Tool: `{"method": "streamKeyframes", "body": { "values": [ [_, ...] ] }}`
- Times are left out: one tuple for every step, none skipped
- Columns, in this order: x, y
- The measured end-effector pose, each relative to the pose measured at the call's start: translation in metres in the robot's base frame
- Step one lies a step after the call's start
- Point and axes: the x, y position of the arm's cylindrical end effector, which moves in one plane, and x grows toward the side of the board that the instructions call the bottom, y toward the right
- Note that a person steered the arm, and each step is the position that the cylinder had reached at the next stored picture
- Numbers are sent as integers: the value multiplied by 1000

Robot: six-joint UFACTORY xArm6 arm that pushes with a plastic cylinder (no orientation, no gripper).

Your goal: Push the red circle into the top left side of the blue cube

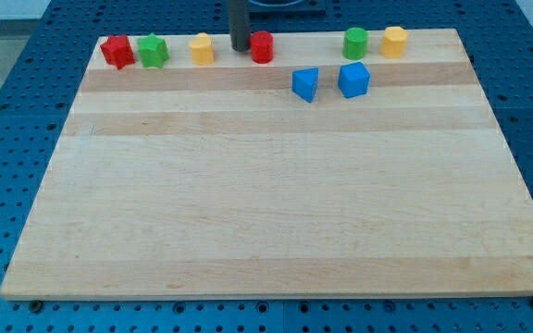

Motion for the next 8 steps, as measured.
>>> {"method": "streamKeyframes", "body": {
  "values": [
    [23,32],
    [28,65],
    [7,65],
    [-13,66],
    [-2,70],
    [27,79],
    [42,90],
    [45,91]
  ]
}}
